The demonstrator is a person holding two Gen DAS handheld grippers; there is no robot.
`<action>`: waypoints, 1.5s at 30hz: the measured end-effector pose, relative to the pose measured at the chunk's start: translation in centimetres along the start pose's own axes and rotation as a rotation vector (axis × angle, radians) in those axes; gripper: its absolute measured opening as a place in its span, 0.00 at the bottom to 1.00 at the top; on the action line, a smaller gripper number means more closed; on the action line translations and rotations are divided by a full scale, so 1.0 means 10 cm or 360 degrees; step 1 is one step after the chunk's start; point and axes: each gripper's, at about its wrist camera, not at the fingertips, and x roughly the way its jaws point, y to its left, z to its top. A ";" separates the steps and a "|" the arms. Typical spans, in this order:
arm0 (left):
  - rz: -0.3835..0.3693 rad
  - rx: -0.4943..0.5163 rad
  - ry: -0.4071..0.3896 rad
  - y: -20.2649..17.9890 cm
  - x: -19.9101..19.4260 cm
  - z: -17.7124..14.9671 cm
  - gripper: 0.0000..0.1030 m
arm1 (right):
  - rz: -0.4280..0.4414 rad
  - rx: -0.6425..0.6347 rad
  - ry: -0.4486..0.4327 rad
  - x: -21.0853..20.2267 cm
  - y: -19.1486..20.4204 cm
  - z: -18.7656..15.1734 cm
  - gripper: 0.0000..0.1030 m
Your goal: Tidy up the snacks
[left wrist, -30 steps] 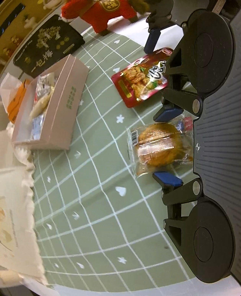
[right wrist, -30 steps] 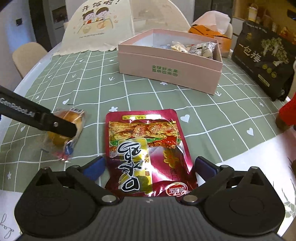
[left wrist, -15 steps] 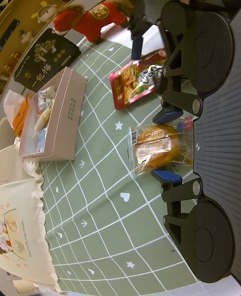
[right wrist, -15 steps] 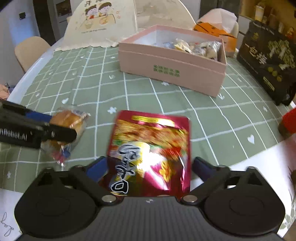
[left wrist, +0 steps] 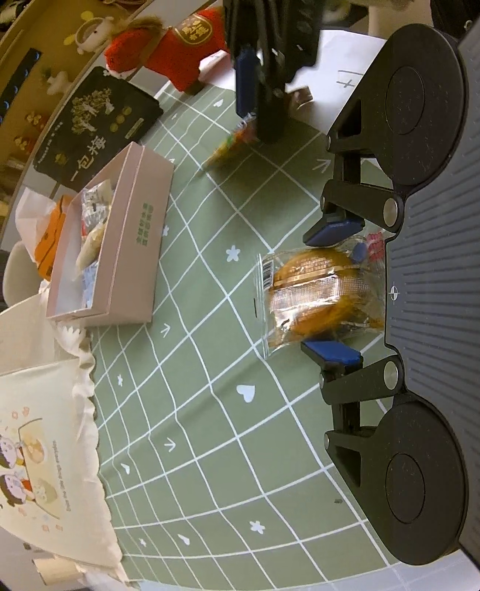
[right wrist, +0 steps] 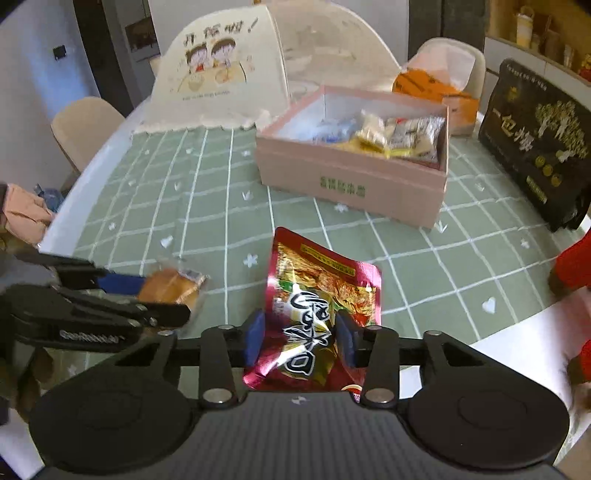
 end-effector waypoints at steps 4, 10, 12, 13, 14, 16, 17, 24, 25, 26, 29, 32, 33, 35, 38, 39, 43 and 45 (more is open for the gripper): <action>-0.0009 0.0007 -0.0023 0.00 -0.01 -0.03 0.59 | -0.0012 0.0023 -0.0024 -0.07 -0.04 0.02 0.36; -0.0023 -0.0040 0.0009 0.03 -0.02 0.01 0.58 | -0.0001 0.0051 -0.0030 -0.13 -0.06 -0.01 0.35; -0.0017 -0.0020 0.0005 0.02 -0.01 0.00 0.58 | 0.0047 0.0074 -0.0057 -0.21 -0.06 0.01 0.33; -0.0014 -0.0009 0.0003 0.01 -0.01 -0.01 0.58 | 0.0085 0.0089 -0.0077 -0.25 -0.07 0.02 0.23; -0.0010 0.0003 0.0001 0.00 -0.01 -0.01 0.58 | 0.0159 0.0119 -0.0103 -0.31 -0.10 0.04 0.00; -0.0006 0.0013 -0.0001 0.00 -0.01 -0.02 0.58 | 0.0303 0.0229 -0.0105 -0.39 -0.19 0.08 0.01; -0.0005 0.0013 -0.0002 0.00 -0.01 -0.02 0.58 | 0.0324 0.0278 -0.0102 -0.40 -0.24 0.09 0.01; 0.0012 0.0038 -0.0018 -0.03 -0.01 -0.04 0.58 | -0.0070 0.0192 0.0120 -0.05 -0.29 -0.09 0.47; 0.0016 0.0036 -0.0021 -0.04 -0.01 -0.04 0.58 | -0.0089 0.0224 0.0142 0.01 -0.29 -0.12 0.53; 0.0019 0.0037 -0.0024 -0.04 -0.01 -0.04 0.58 | -0.0103 0.0282 0.0160 0.06 -0.30 -0.14 0.55; 0.0027 0.0043 -0.0035 -0.05 -0.01 -0.06 0.58 | -0.0031 0.0496 0.0186 0.17 -0.32 -0.17 0.63; 0.0029 0.0047 -0.0046 -0.05 -0.02 -0.07 0.58 | 0.0025 0.0624 0.0200 0.26 -0.31 -0.13 0.81; 0.0028 0.0048 -0.0048 -0.05 -0.02 -0.07 0.58 | 0.0019 0.0634 0.0195 0.28 -0.29 -0.11 0.86; 0.0029 0.0046 -0.0052 -0.05 -0.02 -0.08 0.58 | -0.0005 0.0601 0.0205 0.35 -0.23 -0.06 0.90; 0.0033 0.0042 -0.0058 -0.05 -0.03 -0.09 0.59 | -0.0107 0.0451 0.0240 0.47 -0.07 0.03 0.97; 0.0033 0.0041 -0.0057 -0.05 -0.03 -0.09 0.59 | -0.0153 0.0383 0.0254 0.53 0.00 0.06 1.00; 0.0026 0.0046 -0.0051 -0.05 -0.03 -0.09 0.59 | -0.0303 0.0183 0.0223 0.65 0.22 0.05 1.00; 0.0023 0.0046 -0.0041 -0.05 -0.03 -0.08 0.59 | -0.0294 0.0181 0.0182 0.63 0.19 0.03 0.97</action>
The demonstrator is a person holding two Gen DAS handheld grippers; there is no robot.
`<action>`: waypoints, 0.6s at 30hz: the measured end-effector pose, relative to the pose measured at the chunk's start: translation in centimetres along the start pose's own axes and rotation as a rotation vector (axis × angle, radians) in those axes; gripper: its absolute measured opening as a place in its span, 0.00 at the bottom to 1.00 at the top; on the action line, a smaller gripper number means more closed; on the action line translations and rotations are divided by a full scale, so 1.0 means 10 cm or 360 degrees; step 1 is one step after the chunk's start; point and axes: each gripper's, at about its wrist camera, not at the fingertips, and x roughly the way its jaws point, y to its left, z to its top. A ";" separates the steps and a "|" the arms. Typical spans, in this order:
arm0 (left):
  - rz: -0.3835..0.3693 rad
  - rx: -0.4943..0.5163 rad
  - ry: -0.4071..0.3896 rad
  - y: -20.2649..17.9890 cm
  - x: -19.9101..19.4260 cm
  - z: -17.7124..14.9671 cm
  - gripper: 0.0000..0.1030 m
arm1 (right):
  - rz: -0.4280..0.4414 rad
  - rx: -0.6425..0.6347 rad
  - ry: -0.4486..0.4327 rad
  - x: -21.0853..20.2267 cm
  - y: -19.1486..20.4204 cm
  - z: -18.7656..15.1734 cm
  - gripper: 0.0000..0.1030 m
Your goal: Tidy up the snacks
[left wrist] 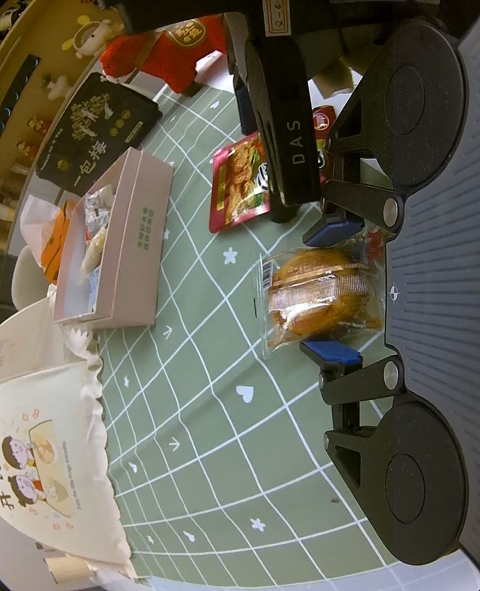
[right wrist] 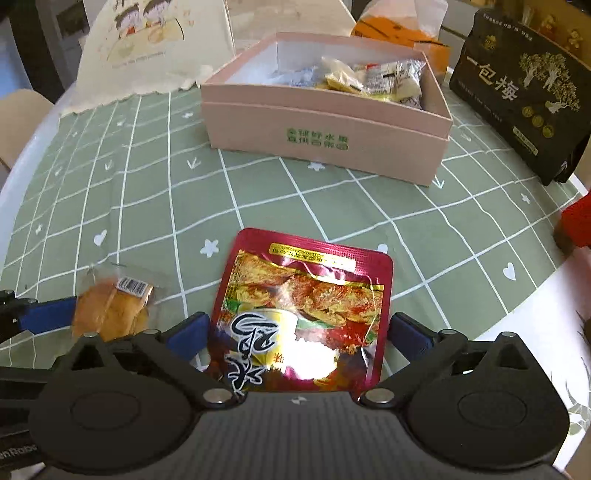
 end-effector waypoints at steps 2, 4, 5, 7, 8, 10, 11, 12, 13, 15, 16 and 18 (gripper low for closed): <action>-0.0001 0.0004 0.0011 0.00 0.00 0.00 0.59 | 0.0014 -0.0029 -0.0039 -0.03 -0.04 -0.03 0.93; -0.0002 0.0001 0.0013 -0.01 0.00 0.00 0.59 | 0.0032 -0.0052 -0.0058 -0.08 -0.08 -0.06 0.81; -0.0002 0.0001 0.0012 -0.01 0.00 0.00 0.59 | 0.0038 -0.0067 -0.0068 -0.11 -0.11 -0.07 0.72; 0.0002 0.0004 0.0007 -0.01 0.00 -0.01 0.59 | 0.0091 -0.0083 -0.0075 -0.19 -0.16 -0.08 0.62; 0.0005 0.0006 0.0005 -0.02 0.00 -0.01 0.59 | 0.0114 -0.0078 -0.0087 -0.24 -0.19 -0.09 0.56; 0.0013 0.0012 0.0000 -0.03 0.00 -0.02 0.59 | 0.0134 -0.0052 -0.0084 -0.29 -0.25 -0.10 0.54; 0.0015 0.0014 -0.0002 -0.03 0.00 -0.02 0.60 | 0.0137 -0.0036 -0.0082 -0.31 -0.28 -0.11 0.52; 0.0016 0.0014 -0.0003 -0.03 0.00 -0.02 0.60 | 0.0141 -0.0026 -0.0083 -0.33 -0.31 -0.12 0.51; 0.0015 0.0015 -0.0005 -0.03 0.00 -0.02 0.60 | 0.0137 -0.0015 -0.0085 -0.35 -0.34 -0.13 0.50; 0.0011 0.0023 -0.0004 -0.03 0.00 -0.02 0.60 | 0.0127 0.0005 -0.0090 -0.38 -0.39 -0.14 0.47; 0.0010 0.0029 -0.0004 -0.03 0.00 -0.02 0.59 | 0.0127 0.0016 -0.0097 -0.40 -0.41 -0.15 0.46; 0.0001 0.0033 -0.0009 -0.03 -0.01 -0.03 0.59 | 0.0143 0.0046 -0.0133 -0.49 -0.46 -0.14 0.36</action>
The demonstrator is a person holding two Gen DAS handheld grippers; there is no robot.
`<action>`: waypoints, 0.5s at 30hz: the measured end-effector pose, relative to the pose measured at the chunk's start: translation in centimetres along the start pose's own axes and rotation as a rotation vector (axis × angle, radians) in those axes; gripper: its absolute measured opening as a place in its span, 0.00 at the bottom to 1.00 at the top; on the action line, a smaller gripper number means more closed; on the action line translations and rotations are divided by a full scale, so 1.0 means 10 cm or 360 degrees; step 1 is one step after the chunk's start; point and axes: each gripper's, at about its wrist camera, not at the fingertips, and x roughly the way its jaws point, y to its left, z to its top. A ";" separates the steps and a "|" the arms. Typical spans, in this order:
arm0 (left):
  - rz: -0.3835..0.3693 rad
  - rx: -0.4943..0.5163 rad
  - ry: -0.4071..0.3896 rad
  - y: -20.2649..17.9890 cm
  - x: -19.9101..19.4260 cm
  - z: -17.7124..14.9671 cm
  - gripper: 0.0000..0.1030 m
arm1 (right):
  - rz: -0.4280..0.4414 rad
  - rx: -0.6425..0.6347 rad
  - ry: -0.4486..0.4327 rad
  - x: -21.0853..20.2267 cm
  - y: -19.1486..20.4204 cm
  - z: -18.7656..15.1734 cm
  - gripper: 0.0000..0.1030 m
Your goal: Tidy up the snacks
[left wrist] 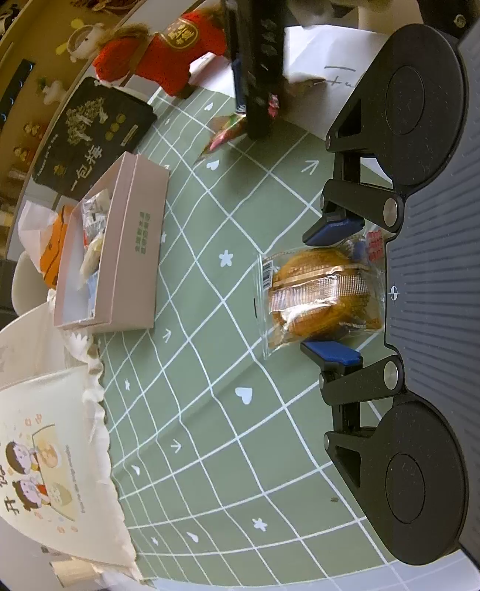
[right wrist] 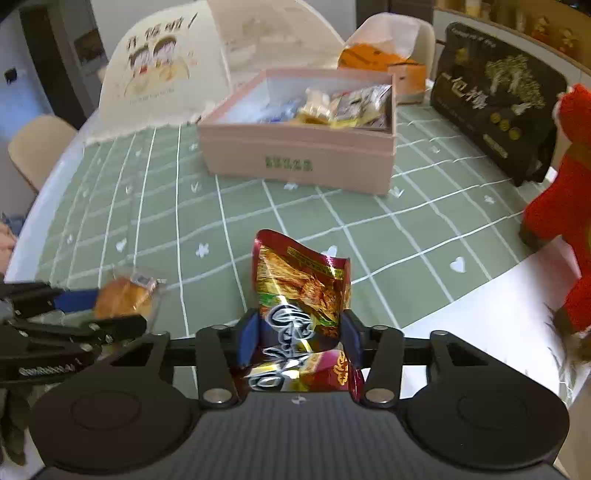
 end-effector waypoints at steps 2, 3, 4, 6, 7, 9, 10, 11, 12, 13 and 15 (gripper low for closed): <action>-0.0006 -0.0009 -0.0016 0.01 -0.01 -0.01 0.59 | -0.0002 0.0011 -0.0044 -0.11 -0.02 0.02 0.35; -0.0007 -0.0017 -0.0027 0.02 -0.01 -0.02 0.57 | 0.0008 0.0022 -0.0064 -0.15 -0.02 0.04 0.33; -0.0006 -0.0023 -0.0034 0.02 -0.02 -0.03 0.57 | 0.0018 0.0033 -0.0080 -0.18 -0.03 0.05 0.32; -0.0018 -0.0040 -0.0028 0.04 -0.03 -0.02 0.55 | 0.0018 0.0054 -0.0096 -0.22 -0.06 0.06 0.30; -0.0037 -0.0061 -0.0023 0.06 -0.04 0.00 0.54 | 0.0014 0.0058 -0.0102 -0.24 -0.07 0.05 0.29; -0.0093 -0.0090 -0.0062 0.08 -0.10 0.09 0.50 | 0.0001 0.0064 -0.0117 -0.27 -0.10 0.06 0.28; -0.0118 -0.0090 -0.0105 0.08 -0.15 0.16 0.49 | -0.0003 0.0062 -0.0125 -0.30 -0.11 0.06 0.27; -0.0149 -0.0079 -0.0172 0.07 -0.22 0.29 0.49 | -0.0009 0.0060 -0.0135 -0.32 -0.12 0.06 0.27; -0.0175 -0.0063 -0.0233 0.07 -0.28 0.42 0.49 | -0.0017 0.0058 -0.0144 -0.33 -0.13 0.07 0.27; -0.0196 -0.0046 -0.0291 0.05 -0.32 0.55 0.49 | -0.0024 0.0058 -0.0155 -0.35 -0.14 0.09 0.27; -0.0251 -0.0003 -0.0456 0.01 -0.44 0.92 0.49 | -0.0034 0.0065 -0.0181 -0.40 -0.15 0.12 0.26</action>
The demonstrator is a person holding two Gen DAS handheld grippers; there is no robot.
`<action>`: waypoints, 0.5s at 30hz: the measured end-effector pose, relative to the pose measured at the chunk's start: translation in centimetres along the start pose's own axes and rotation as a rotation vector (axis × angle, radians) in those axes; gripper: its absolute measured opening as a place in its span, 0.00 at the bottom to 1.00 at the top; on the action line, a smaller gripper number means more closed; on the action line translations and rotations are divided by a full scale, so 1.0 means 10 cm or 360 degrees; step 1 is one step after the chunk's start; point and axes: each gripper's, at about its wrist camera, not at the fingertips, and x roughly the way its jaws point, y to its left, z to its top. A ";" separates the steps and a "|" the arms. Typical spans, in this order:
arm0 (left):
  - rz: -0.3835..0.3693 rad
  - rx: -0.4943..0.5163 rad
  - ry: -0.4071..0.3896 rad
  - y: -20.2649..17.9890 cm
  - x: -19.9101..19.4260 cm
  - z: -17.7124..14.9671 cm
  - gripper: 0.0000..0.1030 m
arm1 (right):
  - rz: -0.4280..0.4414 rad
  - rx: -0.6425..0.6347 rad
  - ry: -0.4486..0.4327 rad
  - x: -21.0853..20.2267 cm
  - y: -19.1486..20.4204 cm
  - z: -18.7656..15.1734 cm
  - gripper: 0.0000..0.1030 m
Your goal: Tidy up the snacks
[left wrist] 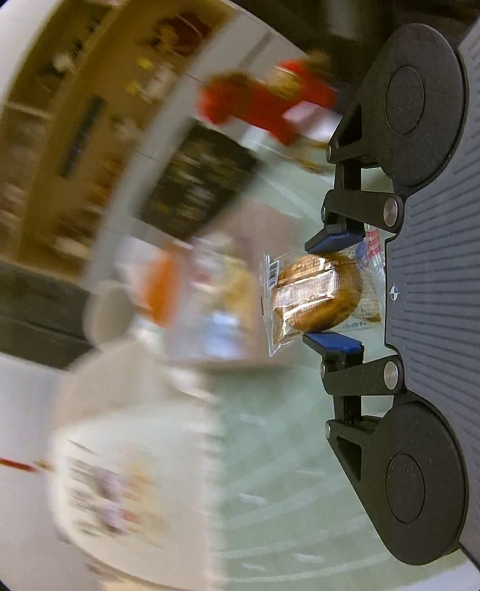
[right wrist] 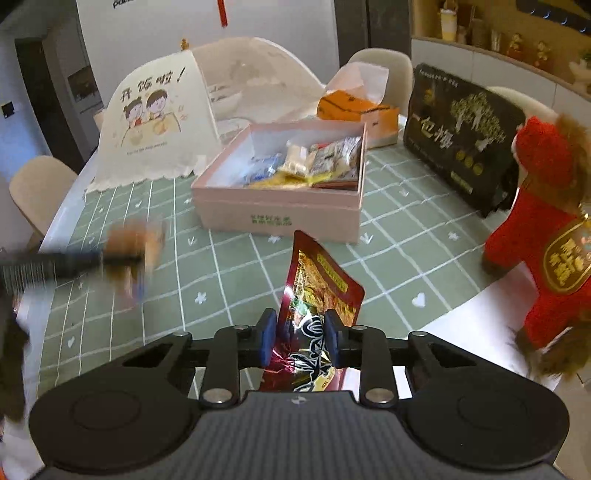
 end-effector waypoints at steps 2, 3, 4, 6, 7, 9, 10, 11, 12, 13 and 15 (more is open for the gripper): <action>-0.0052 0.0017 -0.0117 -0.05 0.05 0.37 0.49 | -0.0008 0.0016 -0.0022 -0.03 -0.01 0.05 0.26; -0.0084 0.0009 -0.0156 -0.07 0.10 0.53 0.50 | -0.0011 0.0026 -0.0032 -0.05 -0.01 0.07 0.25; -0.0119 -0.0012 -0.0172 -0.08 0.17 0.67 0.50 | -0.0015 0.0030 -0.0041 -0.07 -0.01 0.09 0.25; -0.0208 -0.0110 -0.0107 -0.02 0.43 0.95 0.50 | -0.0026 0.0028 -0.0060 -0.11 0.01 0.13 0.15; -0.0206 -0.0151 -0.0093 0.02 0.52 1.01 0.50 | -0.0031 0.0026 -0.0071 -0.13 0.01 0.15 0.10; -0.0141 -0.0207 -0.0151 0.05 0.59 1.06 0.49 | -0.0047 0.0014 -0.0095 -0.19 0.02 0.20 0.07; -0.0141 -0.0221 -0.0192 0.07 0.58 1.06 0.49 | -0.0051 0.0010 -0.0115 -0.22 0.02 0.22 0.07; -0.0172 -0.0225 -0.0225 0.08 0.55 1.05 0.49 | -0.0053 0.0006 -0.0137 -0.25 0.01 0.24 0.07; -0.0188 -0.0227 -0.0237 0.09 0.53 1.04 0.49 | -0.0055 0.0005 -0.0152 -0.27 0.00 0.26 0.07; -0.0183 -0.0227 -0.0234 0.10 0.52 1.01 0.49 | -0.0061 0.0002 -0.0153 -0.27 -0.01 0.28 0.07; -0.0134 -0.0214 -0.0175 0.14 0.50 0.91 0.49 | -0.0089 -0.0031 -0.0123 -0.21 -0.01 0.30 0.07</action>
